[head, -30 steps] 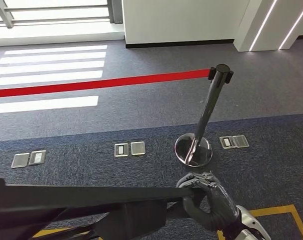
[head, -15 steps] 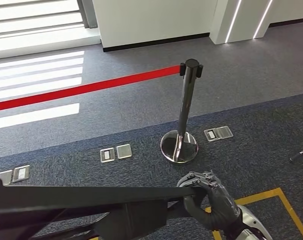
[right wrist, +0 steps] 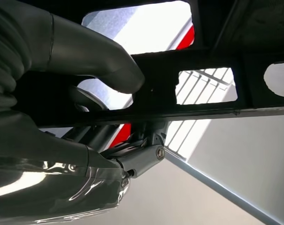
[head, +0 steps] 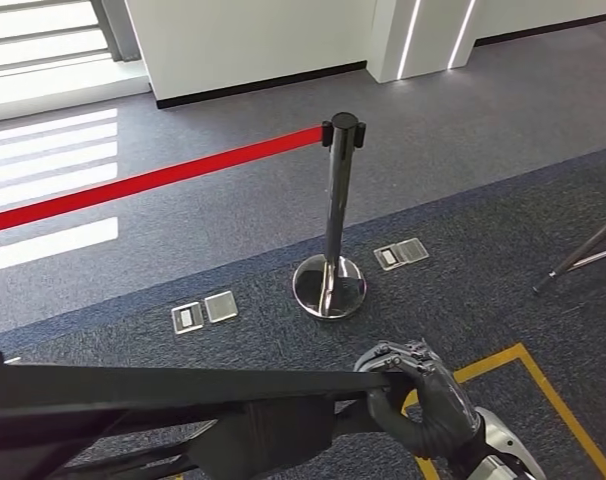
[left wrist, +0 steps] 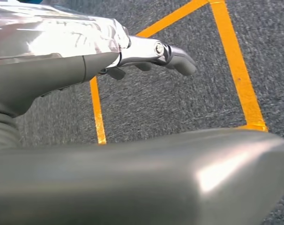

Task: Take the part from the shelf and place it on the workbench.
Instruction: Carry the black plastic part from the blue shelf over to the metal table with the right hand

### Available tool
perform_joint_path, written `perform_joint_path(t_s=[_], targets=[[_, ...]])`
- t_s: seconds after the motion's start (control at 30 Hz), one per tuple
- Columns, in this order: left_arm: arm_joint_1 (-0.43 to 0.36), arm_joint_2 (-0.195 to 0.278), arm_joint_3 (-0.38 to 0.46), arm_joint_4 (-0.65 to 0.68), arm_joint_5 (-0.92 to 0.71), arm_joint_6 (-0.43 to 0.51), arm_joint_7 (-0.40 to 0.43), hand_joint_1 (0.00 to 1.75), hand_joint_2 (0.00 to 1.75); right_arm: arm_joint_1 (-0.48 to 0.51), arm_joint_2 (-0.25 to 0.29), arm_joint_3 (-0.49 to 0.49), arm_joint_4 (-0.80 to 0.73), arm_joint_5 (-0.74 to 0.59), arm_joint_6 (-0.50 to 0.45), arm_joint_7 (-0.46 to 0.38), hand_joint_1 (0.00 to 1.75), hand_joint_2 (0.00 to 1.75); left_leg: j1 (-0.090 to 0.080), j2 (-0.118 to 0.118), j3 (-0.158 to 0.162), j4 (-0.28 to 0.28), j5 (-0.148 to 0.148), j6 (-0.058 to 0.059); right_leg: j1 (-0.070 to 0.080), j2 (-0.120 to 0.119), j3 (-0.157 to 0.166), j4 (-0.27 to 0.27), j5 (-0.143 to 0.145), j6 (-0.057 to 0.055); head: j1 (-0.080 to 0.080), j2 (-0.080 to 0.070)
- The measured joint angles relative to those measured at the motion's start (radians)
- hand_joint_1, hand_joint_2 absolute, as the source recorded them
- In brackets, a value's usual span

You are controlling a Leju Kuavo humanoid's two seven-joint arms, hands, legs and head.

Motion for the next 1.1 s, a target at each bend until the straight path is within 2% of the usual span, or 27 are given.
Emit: perform_joint_path(t_s=[0.07, 0.1, 0.17, 0.23, 0.27, 0.3, 0.37, 0.4, 0.43, 0.47, 0.5, 0.53, 0.57, 0.6, 0.63, 0.7, 0.77, 0.83, 0.87, 0.9, 0.93, 0.97, 1.03, 1.07, 1.1], targets=[[0.0, 0.0, 0.0, 0.0, 0.0, 0.0, 0.0, 0.0, 1.75, -0.001, 0.0, 0.0, 0.0, 0.002, 0.0, 0.001, 1.75, 1.75, -0.002, 0.011, 0.004, 0.004, -0.007, -0.011, 0.003, -0.025, 0.059, -0.118, 0.043, -0.003, 0.0, 0.0], [0.0, 0.0, 0.0, 0.0, 0.0, 0.0, 0.0, 0.0, 1.75, 0.0, 0.0, -0.001, 0.0, 0.003, -0.001, 0.002, 1.75, 1.75, -0.004, 0.015, 0.006, 0.005, -0.009, -0.016, 0.005, -0.029, 0.069, -0.14, 0.046, -0.008, 0.0, 0.0], [0.0, -0.001, 0.0, 0.0, 0.0, 0.0, 0.0, 0.0, 1.75, 0.002, 0.0, -0.002, 0.0, 0.005, -0.001, 0.003, 1.75, 1.75, -0.003, 0.024, 0.01, 0.004, -0.011, -0.023, 0.009, -0.016, 0.068, -0.142, 0.044, -0.023, -0.001, 0.0], [-0.002, -0.002, 0.0, 0.0, -0.001, 0.0, 0.0, 0.0, 1.75, 0.003, -0.001, -0.003, -0.001, 0.005, -0.002, 0.006, 1.75, 1.75, 0.001, 0.01, 0.007, 0.019, -0.029, -0.031, 0.007, -0.005, 0.068, -0.144, 0.046, -0.037, -0.001, 0.0], [-0.002, -0.002, 0.0, 0.0, -0.002, 0.0, 0.0, 0.0, 1.75, 0.002, -0.001, -0.004, -0.001, 0.005, -0.002, 0.007, 1.75, 1.75, 0.002, -0.005, -0.005, 0.051, -0.053, -0.035, 0.006, -0.001, 0.069, -0.145, 0.048, -0.044, -0.001, 0.0], [-0.001, -0.002, 0.0, 0.0, -0.002, 0.0, 0.0, 0.0, 1.75, 0.002, -0.001, -0.004, -0.002, 0.005, -0.002, 0.008, 1.75, 1.75, 0.003, -0.022, -0.029, 0.105, -0.085, -0.037, 0.005, 0.004, 0.069, -0.145, 0.048, -0.049, -0.001, 0.0], [0.004, -0.002, 0.0, 0.0, -0.002, 0.0, 0.0, 0.0, 1.75, 0.003, -0.001, -0.003, -0.001, 0.005, -0.002, 0.01, 1.75, 1.75, 0.002, -0.037, -0.093, 0.242, -0.144, -0.036, 0.008, 0.018, 0.067, -0.145, 0.048, -0.055, -0.001, 0.0], [0.005, -0.002, 0.0, 0.0, -0.002, 0.0, 0.0, 0.0, 1.75, 0.003, -0.001, -0.003, -0.001, 0.005, -0.002, 0.01, 1.75, 1.75, 0.0, -0.039, -0.115, 0.286, -0.152, -0.034, 0.009, 0.027, 0.068, -0.144, 0.048, -0.055, -0.001, 0.0], [0.006, -0.002, 0.0, 0.0, -0.002, 0.0, 0.0, 0.0, 1.75, 0.003, -0.001, -0.003, -0.001, 0.005, -0.002, 0.01, 1.75, 1.75, -0.001, -0.041, -0.119, 0.291, -0.139, -0.03, 0.011, 0.037, 0.068, -0.144, 0.048, -0.055, -0.001, 0.0], [0.006, -0.002, 0.0, 0.0, -0.002, 0.0, 0.0, 0.0, 1.75, 0.003, -0.001, -0.003, -0.001, 0.005, -0.002, 0.01, 1.75, 1.75, -0.003, -0.044, -0.106, 0.257, -0.109, -0.025, 0.011, 0.046, 0.07, -0.144, 0.048, -0.055, -0.001, 0.0], [0.006, -0.002, 0.0, 0.0, -0.002, 0.0, 0.0, 0.0, 1.75, 0.003, -0.001, -0.003, -0.001, 0.005, -0.002, 0.01, 1.75, 1.75, -0.005, -0.054, -0.078, 0.192, -0.067, -0.018, 0.011, 0.056, 0.072, -0.144, 0.048, -0.055, -0.001, 0.0], [0.005, -0.002, 0.0, 0.0, -0.002, 0.0, 0.0, 0.0, 1.75, 0.003, -0.001, -0.003, -0.001, 0.005, -0.002, 0.01, 1.75, 1.75, -0.007, -0.075, -0.049, 0.124, -0.032, -0.011, 0.012, 0.065, 0.073, -0.143, 0.048, -0.054, -0.001, 0.0], [0.004, -0.001, 0.0, 0.0, -0.002, 0.0, -0.001, 0.0, 1.75, 0.002, -0.001, -0.003, -0.001, 0.005, -0.002, 0.01, 1.75, 1.75, -0.008, -0.094, -0.025, 0.068, -0.008, -0.007, 0.011, 0.074, 0.071, -0.142, 0.048, -0.052, -0.001, 0.0], [0.004, 0.0, 0.0, 0.0, -0.002, 0.0, -0.001, 0.0, 1.75, 0.002, -0.001, -0.003, -0.001, 0.005, -0.003, 0.01, 1.75, 1.75, -0.009, -0.11, -0.011, 0.031, 0.002, -0.005, 0.01, 0.083, 0.067, -0.141, 0.049, -0.049, -0.001, 0.0], [0.003, 0.0, 0.0, 0.0, -0.002, 0.0, -0.001, 0.0, 1.75, 0.002, -0.001, -0.004, -0.001, 0.006, -0.004, 0.01, 1.75, 1.75, -0.01, -0.116, -0.006, 0.018, 0.0, -0.005, 0.009, 0.091, 0.062, -0.14, 0.052, -0.044, -0.001, 0.0], [0.001, -0.001, 0.0, 0.0, -0.002, 0.0, -0.001, 0.0, 1.75, 0.004, -0.001, -0.004, -0.001, 0.008, -0.007, 0.01, 1.75, 1.75, -0.008, -0.1, -0.004, 0.007, 0.001, -0.003, 0.008, 0.105, 0.055, -0.141, 0.055, -0.033, -0.001, 0.0], [-0.001, -0.002, 0.0, 0.0, -0.002, 0.0, -0.002, 0.0, 1.75, 0.005, -0.001, -0.006, -0.002, 0.01, -0.012, 0.01, 1.75, 1.75, -0.002, -0.08, -0.001, -0.003, 0.006, 0.003, 0.01, 0.082, 0.042, -0.113, 0.031, -0.025, 0.0, 0.0], [-0.001, -0.003, 0.0, 0.0, -0.002, 0.0, -0.003, 0.0, 1.75, 0.006, -0.001, -0.008, -0.002, 0.01, -0.017, 0.01, 1.75, 1.75, -0.001, -0.056, 0.001, -0.008, 0.009, 0.007, 0.011, 0.04, -0.005, -0.009, -0.029, -0.018, 0.0, 0.0], [0.001, -0.003, 0.0, 0.0, -0.001, -0.001, -0.003, 0.0, 1.75, 0.008, -0.001, -0.01, -0.002, 0.01, -0.02, 0.01, 1.75, 1.75, -0.001, -0.044, 0.001, -0.008, 0.009, 0.008, 0.01, 0.03, -0.036, 0.058, -0.059, -0.014, 0.0, 0.0], [0.001, -0.003, 0.001, 0.0, -0.001, -0.001, -0.002, 0.0, 1.75, 0.01, -0.001, -0.012, -0.002, 0.01, -0.023, 0.009, 1.75, 1.75, -0.001, -0.032, 0.0, -0.008, 0.008, 0.007, 0.008, 0.025, -0.06, 0.109, -0.075, -0.011, 0.0, 0.0], [0.001, -0.003, 0.001, 0.0, 0.0, -0.001, -0.002, 0.0, 1.75, 0.012, -0.001, -0.015, -0.002, 0.01, -0.025, 0.009, 1.75, 1.75, 0.0, -0.021, 0.001, -0.007, 0.007, 0.007, 0.006, 0.022, -0.067, 0.126, -0.071, -0.007, 0.0, 0.0], [0.0, -0.003, 0.001, 0.0, 0.0, -0.001, -0.001, 0.0, 1.75, 0.012, -0.001, -0.018, -0.001, 0.009, -0.027, 0.009, 1.75, 1.75, 0.001, -0.011, 0.002, -0.007, 0.005, 0.005, 0.004, 0.018, -0.053, 0.102, -0.049, -0.003, 0.0, 0.0], [-0.004, -0.003, 0.002, 0.0, 0.001, -0.002, 0.005, 0.0, 1.75, 0.009, 0.002, -0.021, 0.0, 0.003, -0.027, 0.009, 1.75, 1.75, 0.002, 0.005, 0.008, -0.006, 0.0, -0.004, 0.002, -0.009, 0.017, -0.032, 0.016, 0.003, 0.0, 0.0], [-0.006, -0.003, 0.002, 0.0, 0.002, -0.004, 0.008, 0.0, 1.75, 0.005, 0.004, -0.022, 0.001, -0.001, -0.026, 0.01, 1.75, 1.75, 0.0, 0.011, 0.01, -0.004, -0.004, -0.009, 0.003, -0.023, 0.048, -0.093, 0.038, 0.0, 0.0, 0.0], [-0.008, -0.002, 0.002, 0.0, 0.003, -0.005, 0.012, 0.0, 1.75, 0.001, 0.007, -0.023, 0.003, -0.006, -0.025, 0.01, 1.75, 1.75, -0.002, 0.016, 0.012, -0.003, -0.007, -0.014, 0.005, -0.032, 0.067, -0.131, 0.048, -0.005, 0.0, 0.0]])
